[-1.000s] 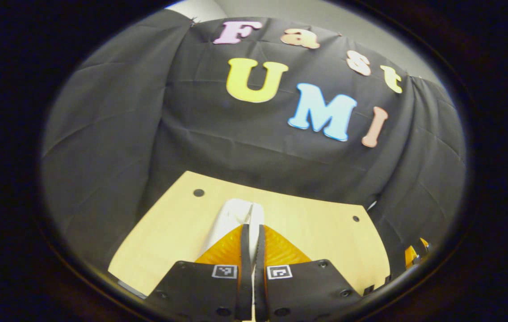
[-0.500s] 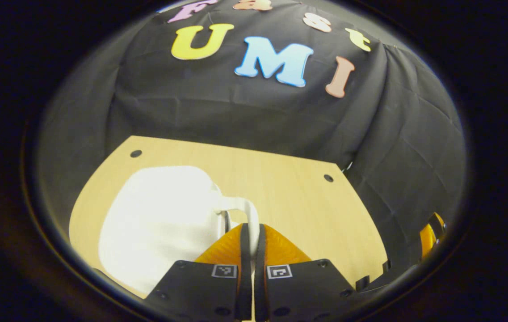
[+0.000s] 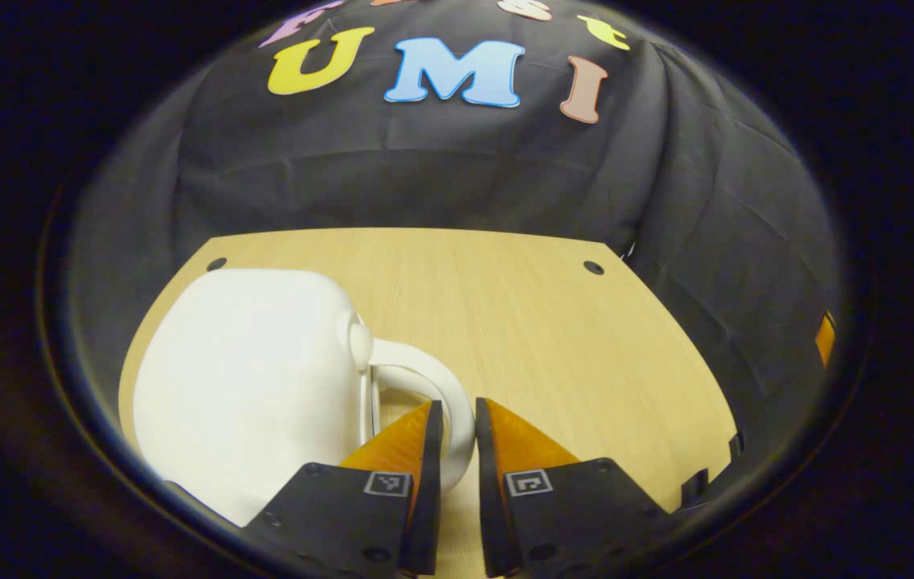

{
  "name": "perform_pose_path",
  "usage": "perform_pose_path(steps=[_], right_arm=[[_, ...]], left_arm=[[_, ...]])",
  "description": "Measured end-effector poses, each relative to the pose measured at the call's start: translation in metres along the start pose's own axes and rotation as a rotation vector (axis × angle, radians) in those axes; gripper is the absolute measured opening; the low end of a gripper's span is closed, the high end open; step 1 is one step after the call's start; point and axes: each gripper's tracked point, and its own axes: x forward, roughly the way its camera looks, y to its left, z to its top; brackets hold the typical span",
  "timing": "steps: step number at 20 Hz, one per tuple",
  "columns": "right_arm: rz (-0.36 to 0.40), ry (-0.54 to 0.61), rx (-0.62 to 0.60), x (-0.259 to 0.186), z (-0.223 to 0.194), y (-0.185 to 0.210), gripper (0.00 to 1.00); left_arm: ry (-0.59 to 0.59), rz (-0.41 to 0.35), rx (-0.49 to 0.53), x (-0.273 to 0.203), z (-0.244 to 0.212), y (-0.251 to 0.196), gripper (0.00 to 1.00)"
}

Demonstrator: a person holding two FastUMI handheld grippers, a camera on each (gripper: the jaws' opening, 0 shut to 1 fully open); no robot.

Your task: First open the suitcase, pack the skin care products into it, and then close the suitcase.

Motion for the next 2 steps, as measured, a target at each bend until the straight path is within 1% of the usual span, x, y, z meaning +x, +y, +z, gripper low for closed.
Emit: perform_pose_path(steps=[1, 2], right_arm=[[0.002, -0.001, 0.011, -0.0016, 0.0005, -0.0019, 0.95], [0.002, -0.003, 0.026, -0.0034, 0.0023, -0.0053, 0.95]], left_arm=[[-0.031, 0.029, 0.018, -0.0035, 0.0052, 0.0029, 0.33], [-0.070, 0.053, 0.025, -0.0117, 0.0118, 0.0017, 0.51]])
